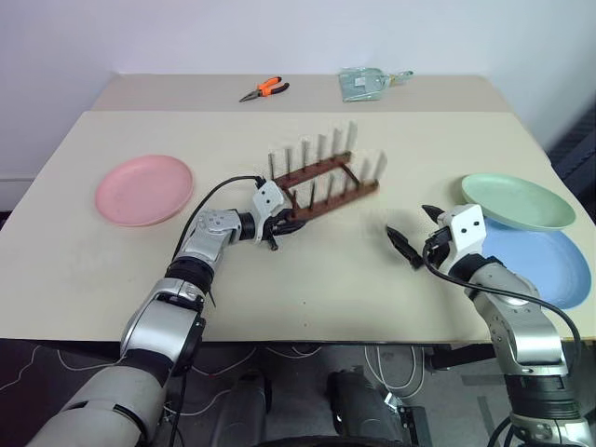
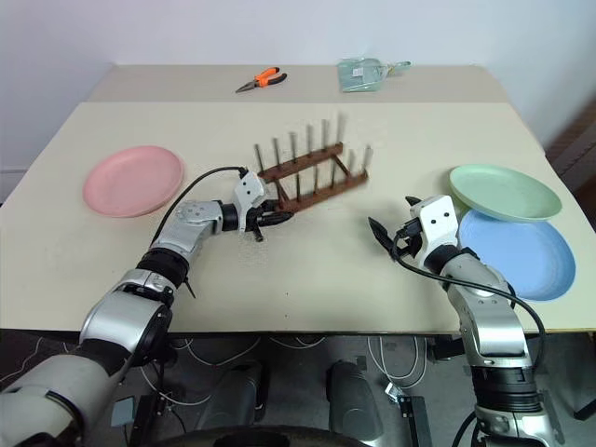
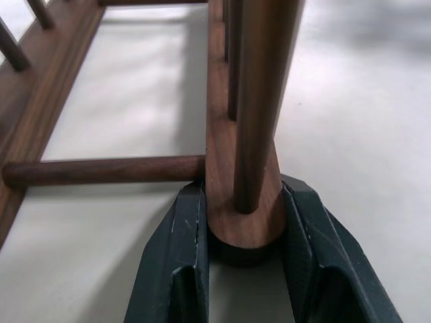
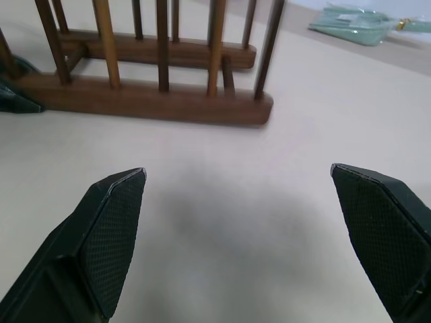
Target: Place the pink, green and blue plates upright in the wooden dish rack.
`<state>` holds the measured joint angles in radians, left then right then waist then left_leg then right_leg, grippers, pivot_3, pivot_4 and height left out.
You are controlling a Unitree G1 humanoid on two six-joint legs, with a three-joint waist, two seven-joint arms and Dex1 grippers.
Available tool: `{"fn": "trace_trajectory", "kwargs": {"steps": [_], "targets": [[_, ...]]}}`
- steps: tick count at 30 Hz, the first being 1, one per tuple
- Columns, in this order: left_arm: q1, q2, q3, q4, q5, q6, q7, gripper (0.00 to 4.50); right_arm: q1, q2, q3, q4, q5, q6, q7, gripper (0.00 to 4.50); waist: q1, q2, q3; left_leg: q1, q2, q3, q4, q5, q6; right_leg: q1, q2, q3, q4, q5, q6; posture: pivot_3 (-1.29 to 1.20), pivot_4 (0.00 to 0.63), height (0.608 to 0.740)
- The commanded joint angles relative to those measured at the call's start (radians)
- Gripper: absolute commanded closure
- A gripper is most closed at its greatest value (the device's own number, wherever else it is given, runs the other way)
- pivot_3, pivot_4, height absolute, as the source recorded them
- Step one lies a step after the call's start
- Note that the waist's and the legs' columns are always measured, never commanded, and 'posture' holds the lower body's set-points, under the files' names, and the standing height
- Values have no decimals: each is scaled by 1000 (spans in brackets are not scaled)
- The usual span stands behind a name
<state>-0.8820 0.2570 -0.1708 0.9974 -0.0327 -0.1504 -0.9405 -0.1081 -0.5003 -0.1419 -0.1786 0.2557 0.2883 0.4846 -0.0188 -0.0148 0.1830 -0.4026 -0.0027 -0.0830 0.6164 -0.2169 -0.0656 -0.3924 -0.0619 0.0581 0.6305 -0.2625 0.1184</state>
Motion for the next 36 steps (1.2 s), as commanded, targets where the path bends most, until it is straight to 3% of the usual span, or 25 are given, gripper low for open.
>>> {"fn": "trace_trajectory", "kwargs": {"steps": [1,8,11,15,17,19,22,24,27,31,33,36], "targets": [[28,7,-9,-11,19,-21,-46,3721,-5,-14,-25,-43,-2,-5,-3,0,0,0,0,0,0,0,0,0,0,0,0,0,0,0,0,0,150,740],[171,70,-39,-346,-56,29,-280,3721,50,-85,-88,6,-14,-18,22,0,3,0,0,-1,0,0,-1,0,0,-1,0,0,0,0,0,0,150,740],[198,94,-33,-417,-66,87,-296,2311,86,-110,-125,27,-20,-30,31,0,5,0,0,-2,0,0,-1,0,0,-1,0,0,0,0,0,0,150,740],[206,139,-39,-379,14,90,-198,313,139,-140,-136,18,-24,-30,61,0,2,0,0,-1,0,0,0,0,0,-1,0,0,0,0,0,0,150,740],[219,162,-41,-389,17,103,-193,313,156,-148,-134,5,-22,-26,77,0,-4,0,0,0,0,0,-1,0,0,0,0,0,0,0,0,0,150,740],[248,210,-30,-432,15,158,-184,270,186,-157,-125,-36,13,0,126,512,-8,0,0,1,1,0,-1,0,0,0,0,0,0,0,0,0,150,740],[336,273,-22,-602,-50,265,-246,1183,215,-164,-64,-113,30,36,184,1780,-27,1,-1,3,1,0,-2,0,0,1,1,0,1,0,0,0,150,740],[403,294,-45,-752,-106,352,-300,2148,219,-161,-25,-147,26,58,200,2849,-32,1,-1,6,2,1,-3,0,0,3,1,1,1,-1,-2,0,150,740],[456,246,-91,-900,-128,469,-254,3608,195,-137,57,-153,-30,65,176,4375,-20,1,-1,7,2,1,-3,0,0,4,0,1,1,-3,-5,0,150,740],[472,188,-112,-922,-88,493,-156,3608,135,-100,129,-101,-95,50,130,4375,4,1,-1,5,1,1,0,0,0,5,-1,1,-1,-3,-5,0,150,740],[443,155,-127,-803,40,379,24,3608,56,-58,176,-6,-173,36,53,4375,6,0,-2,5,1,1,0,0,0,4,-1,1,-1,-3,-5,0,150,740],[413,131,-132,-696,113,315,155,3608,0,-24,198,70,-220,22,6,4375,7,-1,-3,8,1,1,1,0,0,7,-1,1,-1,-2,-6,0,150,740]]}}
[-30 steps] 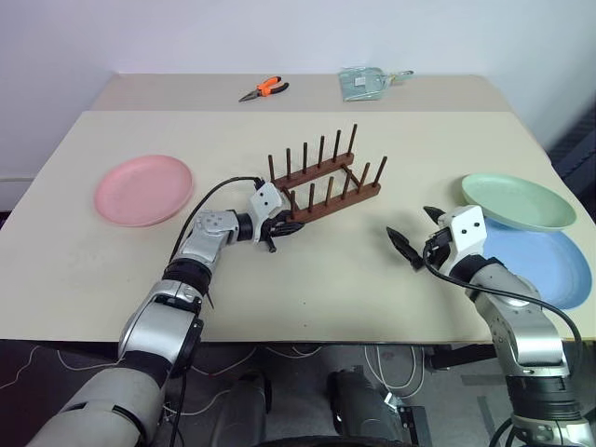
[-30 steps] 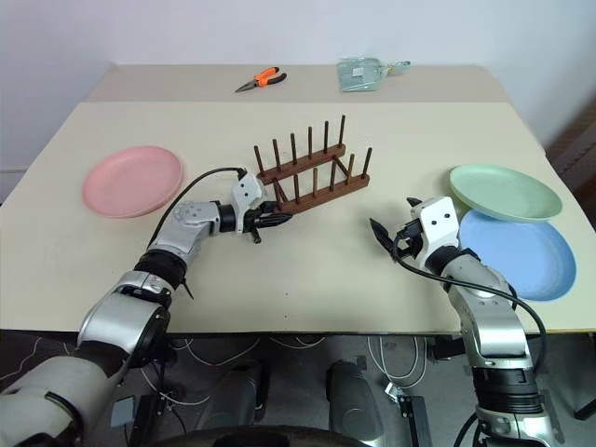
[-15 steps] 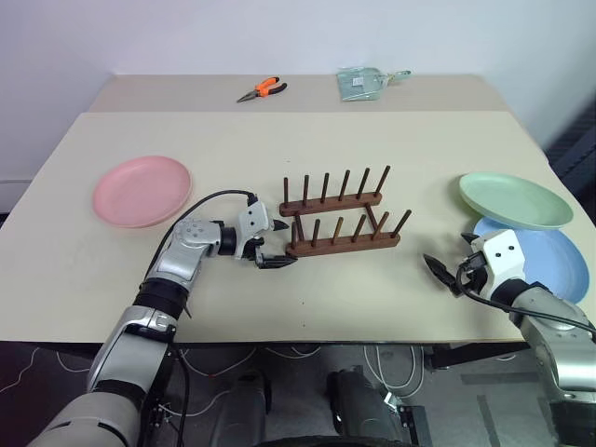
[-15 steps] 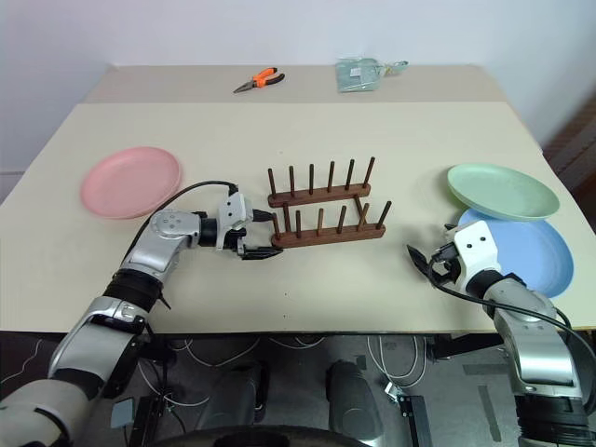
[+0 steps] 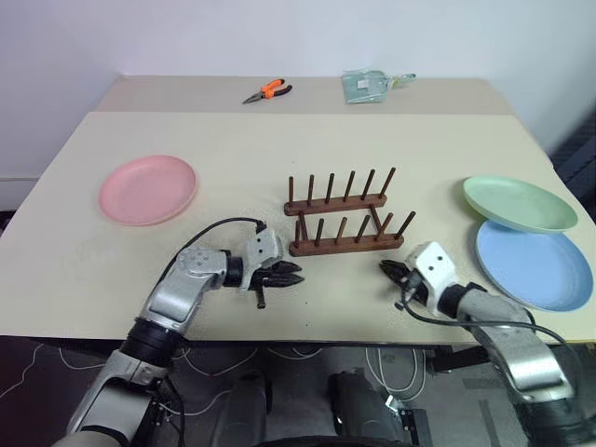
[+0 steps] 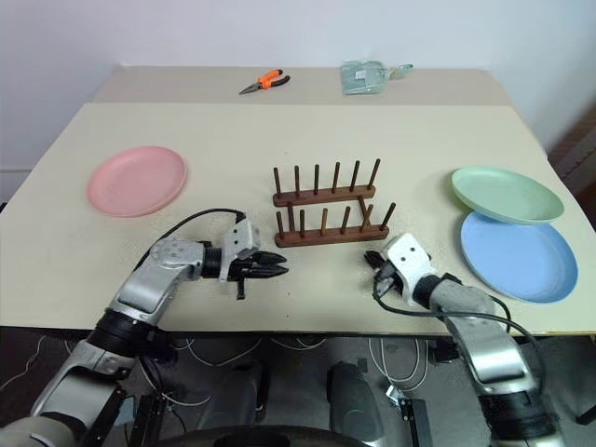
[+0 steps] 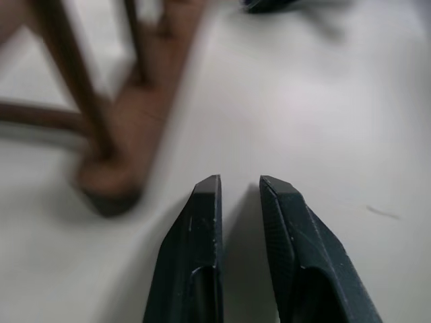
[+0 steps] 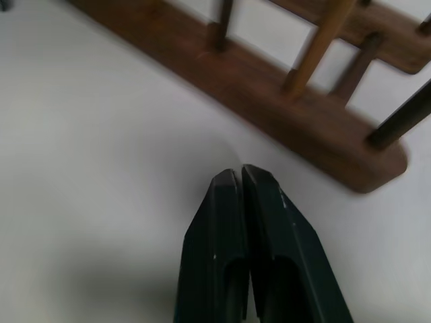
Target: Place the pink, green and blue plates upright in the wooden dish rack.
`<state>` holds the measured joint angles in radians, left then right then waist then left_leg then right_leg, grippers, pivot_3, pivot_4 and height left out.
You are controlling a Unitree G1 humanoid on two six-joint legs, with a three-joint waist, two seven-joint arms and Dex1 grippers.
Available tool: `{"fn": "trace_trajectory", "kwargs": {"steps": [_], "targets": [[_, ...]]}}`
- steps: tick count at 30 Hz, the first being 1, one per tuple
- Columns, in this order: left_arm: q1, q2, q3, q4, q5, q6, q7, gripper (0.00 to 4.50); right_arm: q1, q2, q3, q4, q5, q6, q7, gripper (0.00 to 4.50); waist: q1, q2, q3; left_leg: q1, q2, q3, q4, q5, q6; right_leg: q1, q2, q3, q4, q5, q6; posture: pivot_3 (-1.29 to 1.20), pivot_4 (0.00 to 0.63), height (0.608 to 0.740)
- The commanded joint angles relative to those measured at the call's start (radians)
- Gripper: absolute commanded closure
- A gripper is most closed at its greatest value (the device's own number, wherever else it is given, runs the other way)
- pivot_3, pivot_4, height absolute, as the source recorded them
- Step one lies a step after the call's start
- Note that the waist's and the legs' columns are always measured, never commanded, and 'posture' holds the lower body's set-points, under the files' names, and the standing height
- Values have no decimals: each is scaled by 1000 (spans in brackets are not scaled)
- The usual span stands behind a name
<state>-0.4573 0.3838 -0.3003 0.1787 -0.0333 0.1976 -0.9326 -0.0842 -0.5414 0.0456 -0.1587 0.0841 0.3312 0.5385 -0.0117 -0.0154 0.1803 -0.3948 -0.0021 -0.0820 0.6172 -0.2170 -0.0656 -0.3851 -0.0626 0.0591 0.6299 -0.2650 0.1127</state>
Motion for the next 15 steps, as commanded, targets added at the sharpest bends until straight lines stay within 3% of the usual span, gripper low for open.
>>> {"fn": "trace_trajectory", "kwargs": {"steps": [1,6,12,15], "targets": [[-24,-11,8,161,114,-30,183,3608,-52,31,19,92,-68,-25,-71,4375,-1,-1,-2,3,0,0,0,0,0,3,0,0,0,0,0,0,150,740],[-105,-86,75,334,91,-52,348,3608,-262,120,51,367,-151,-81,-190,4375,-15,-4,-7,11,0,0,0,0,0,10,0,0,-1,-1,1,0,150,740],[-90,-56,71,328,95,-101,351,3608,-259,112,30,351,-112,-96,-119,4375,-20,-4,-8,12,0,-1,-4,0,0,11,1,-1,0,1,3,0,150,740],[-58,-6,104,268,83,-126,355,3672,-195,80,10,217,-47,-93,-26,3068,-31,-4,-8,12,0,-2,-5,0,0,11,1,-1,0,1,4,0,150,740]]}}
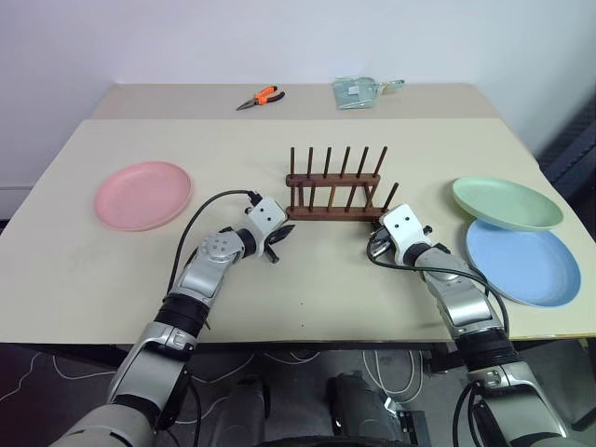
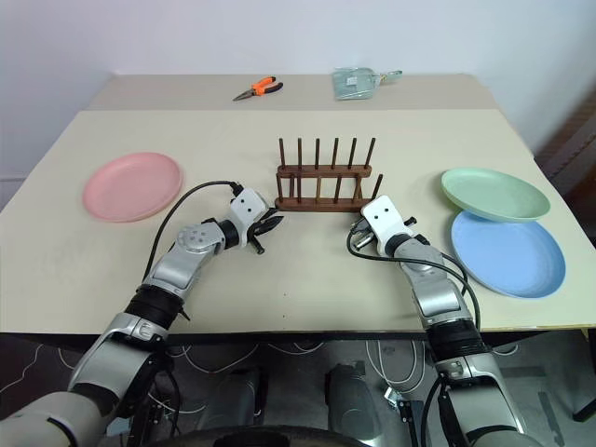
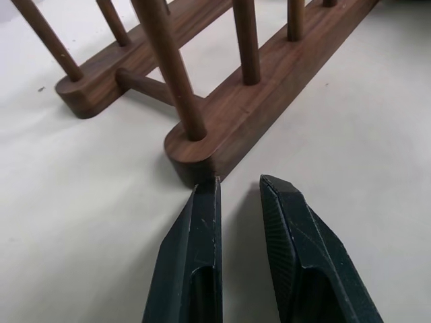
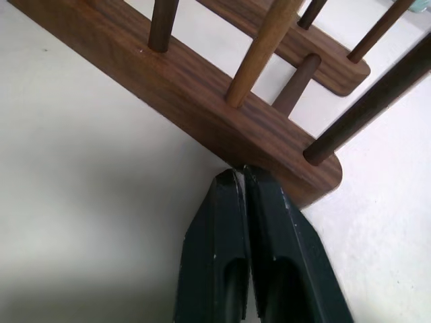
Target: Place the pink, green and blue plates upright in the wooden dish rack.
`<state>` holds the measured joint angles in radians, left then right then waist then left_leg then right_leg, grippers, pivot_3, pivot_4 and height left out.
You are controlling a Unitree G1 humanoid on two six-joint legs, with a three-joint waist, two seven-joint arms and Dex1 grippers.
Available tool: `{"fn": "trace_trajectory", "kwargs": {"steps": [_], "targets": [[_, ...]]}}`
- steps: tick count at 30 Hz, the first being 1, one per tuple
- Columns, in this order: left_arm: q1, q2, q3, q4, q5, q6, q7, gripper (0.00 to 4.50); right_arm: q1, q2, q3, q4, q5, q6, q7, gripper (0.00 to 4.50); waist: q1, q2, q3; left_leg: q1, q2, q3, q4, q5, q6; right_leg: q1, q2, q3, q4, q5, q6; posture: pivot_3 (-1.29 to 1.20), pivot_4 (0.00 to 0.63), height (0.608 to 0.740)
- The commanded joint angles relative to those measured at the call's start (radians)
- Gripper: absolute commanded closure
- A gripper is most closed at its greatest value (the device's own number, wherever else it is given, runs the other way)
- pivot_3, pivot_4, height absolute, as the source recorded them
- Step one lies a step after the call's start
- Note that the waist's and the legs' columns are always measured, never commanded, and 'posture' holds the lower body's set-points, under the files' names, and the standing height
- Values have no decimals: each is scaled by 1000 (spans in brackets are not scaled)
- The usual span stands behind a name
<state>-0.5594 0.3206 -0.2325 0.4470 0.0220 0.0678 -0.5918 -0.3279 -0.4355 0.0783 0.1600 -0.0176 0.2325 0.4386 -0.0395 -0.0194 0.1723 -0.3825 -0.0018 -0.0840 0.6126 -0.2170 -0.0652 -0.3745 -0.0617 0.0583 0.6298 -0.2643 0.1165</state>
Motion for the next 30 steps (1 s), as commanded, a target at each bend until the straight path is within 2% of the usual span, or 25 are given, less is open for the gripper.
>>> {"fn": "trace_trajectory", "kwargs": {"steps": [1,4,6,7,8,11,13,19,23,27,30], "targets": [[43,75,72,-11,26,-3,54,3672,70,-32,-34,-157,83,15,97,2642,-7,0,0,0,0,0,0,0,0,0,0,0,0,0,0,0,150,740],[28,96,202,-40,-33,-13,157,2302,118,-51,-45,-278,121,46,141,1028,-14,1,1,-1,1,0,-1,0,0,-3,1,0,1,0,-1,0,150,740],[25,95,241,-52,-55,-13,178,1358,132,-58,-45,-311,125,60,152,62,-11,0,1,-6,1,-1,0,0,0,-8,1,0,2,0,0,0,150,740],[22,94,257,-55,-60,-3,189,775,136,-60,-44,-322,125,63,154,0,-5,0,1,-9,1,0,1,0,0,-10,1,0,2,1,0,0,150,740],[-15,91,371,-49,-92,49,330,347,140,-64,-37,-332,117,61,153,0,-2,0,1,-9,0,0,1,0,0,-11,0,0,2,1,0,0,150,740],[-111,71,666,-28,-188,238,726,347,134,-62,-26,-323,99,51,144,0,4,-9,6,-13,0,-2,2,0,0,-14,0,-1,2,1,1,0,150,740],[-131,31,782,-62,-271,309,834,347,123,-58,-19,-303,90,40,141,0,0,-9,5,-15,0,-3,2,0,0,-16,-1,-3,2,1,1,0,150,740],[-133,-53,985,-144,-456,443,980,347,109,-51,-5,-276,79,16,148,0,25,-10,6,-16,-3,-2,2,0,0,-15,-3,-3,2,1,2,0,150,740],[-122,-54,1005,-144,-540,523,948,347,108,-50,-6,-273,74,2,147,0,26,-12,7,-16,-2,-3,2,0,-1,-15,-2,-3,1,1,2,0,150,740],[-124,-55,1031,-127,-612,559,943,2057,112,-47,-13,-279,68,-9,134,0,25,-12,7,-16,-2,-3,2,0,-1,-15,-2,-3,1,1,2,0,150,740],[-124,-58,1044,-118,-630,550,975,3606,111,-51,-31,-284,75,0,127,0,23,-12,7,-16,-2,-3,2,0,-1,-15,-2,-3,1,1,2,0,150,740]]}}
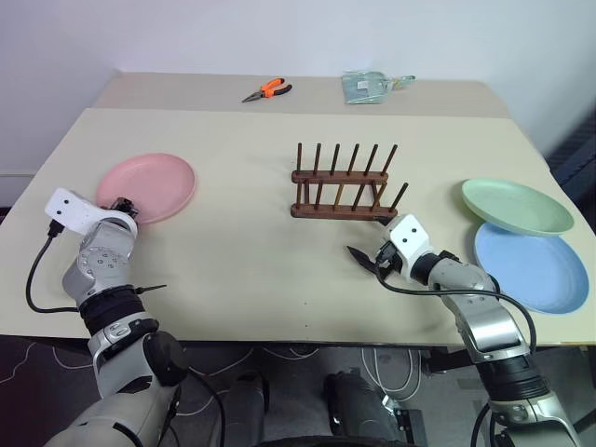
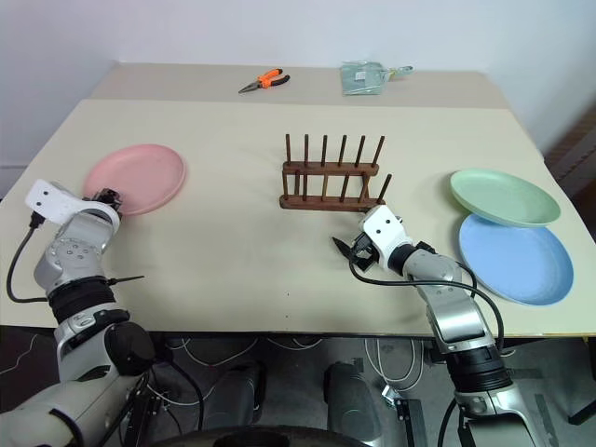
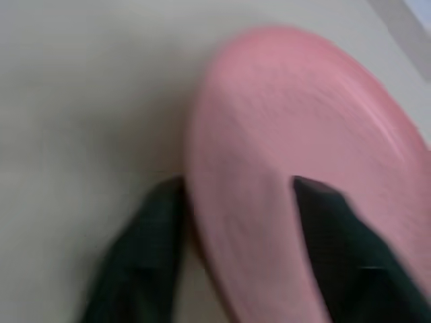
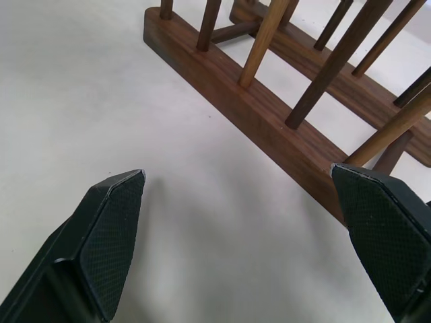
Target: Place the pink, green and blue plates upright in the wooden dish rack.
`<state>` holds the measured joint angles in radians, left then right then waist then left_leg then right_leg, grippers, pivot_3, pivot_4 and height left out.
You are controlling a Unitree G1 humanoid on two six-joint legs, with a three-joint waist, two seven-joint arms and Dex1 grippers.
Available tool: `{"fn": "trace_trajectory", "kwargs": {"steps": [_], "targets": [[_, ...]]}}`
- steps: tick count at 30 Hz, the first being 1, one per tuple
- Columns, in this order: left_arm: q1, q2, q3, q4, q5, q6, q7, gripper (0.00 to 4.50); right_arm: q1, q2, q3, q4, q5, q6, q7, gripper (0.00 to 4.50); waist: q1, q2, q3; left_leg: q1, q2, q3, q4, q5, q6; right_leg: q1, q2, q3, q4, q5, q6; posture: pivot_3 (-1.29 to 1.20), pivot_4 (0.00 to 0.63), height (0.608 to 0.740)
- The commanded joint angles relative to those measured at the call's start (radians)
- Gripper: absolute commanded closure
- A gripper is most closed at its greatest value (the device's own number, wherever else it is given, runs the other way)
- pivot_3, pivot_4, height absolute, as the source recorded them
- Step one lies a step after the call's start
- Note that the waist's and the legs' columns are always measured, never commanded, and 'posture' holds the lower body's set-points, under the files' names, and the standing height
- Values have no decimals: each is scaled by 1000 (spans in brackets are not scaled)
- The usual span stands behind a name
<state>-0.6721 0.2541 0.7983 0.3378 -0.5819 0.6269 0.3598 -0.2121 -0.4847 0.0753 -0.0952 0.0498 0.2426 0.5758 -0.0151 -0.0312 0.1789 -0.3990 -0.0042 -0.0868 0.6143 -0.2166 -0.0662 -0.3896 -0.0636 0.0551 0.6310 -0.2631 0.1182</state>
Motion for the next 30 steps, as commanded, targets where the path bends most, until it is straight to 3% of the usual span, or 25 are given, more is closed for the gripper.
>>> {"fn": "trace_trajectory", "kwargs": {"steps": [1,2,6,10,15,19,23,26,30], "targets": [[-10,7,9,-10,-28,-11,25,4165,-7,-5,-37,-29,12,0,-11,0,-1,0,0,0,0,0,0,0,0,0,0,0,0,0,0,0,150,740],[-10,9,-1,-9,-28,-14,18,4454,-10,-12,-47,-29,15,10,-12,0,0,0,0,0,0,0,0,0,0,0,0,0,0,0,0,0,150,740],[-30,13,-98,-54,-26,-56,-119,4454,-33,-46,-99,-75,36,20,-4,0,4,0,0,0,0,0,0,0,0,0,0,0,-1,0,0,0,150,740],[-53,34,-293,-175,49,-133,-291,4454,-81,-95,-111,-125,-7,-35,-10,0,4,-1,1,-5,0,0,1,1,-2,-3,0,0,-1,0,0,0,150,740],[-175,-33,-526,-324,71,-107,-388,4454,-248,-107,-11,-169,-104,-133,3,0,2,-1,1,-7,0,0,1,1,-2,-6,0,0,-1,0,0,0,150,740],[-208,-86,-626,-386,80,-66,-411,4454,-341,-97,96,-123,-260,-230,-42,0,-5,0,0,-7,0,0,0,1,-2,-6,0,0,-2,0,0,0,150,740],[-205,-137,-676,-429,69,-27,-411,4454,-430,-117,195,22,-528,-314,-180,0,-7,0,1,-7,0,1,-1,1,-2,-8,0,0,0,0,0,0,150,740],[-190,-159,-674,-441,64,-1,-401,4500,-441,-123,207,79,-582,-350,-210,789,-1,0,1,-8,0,1,0,2,-2,-8,0,1,-1,0,0,0,150,740],[-179,-183,-648,-458,37,26,-388,4500,-431,-120,201,96,-625,-368,-236,2785,1,0,1,-8,0,1,0,2,-2,-8,0,1,-1,0,0,0,150,740]]}}
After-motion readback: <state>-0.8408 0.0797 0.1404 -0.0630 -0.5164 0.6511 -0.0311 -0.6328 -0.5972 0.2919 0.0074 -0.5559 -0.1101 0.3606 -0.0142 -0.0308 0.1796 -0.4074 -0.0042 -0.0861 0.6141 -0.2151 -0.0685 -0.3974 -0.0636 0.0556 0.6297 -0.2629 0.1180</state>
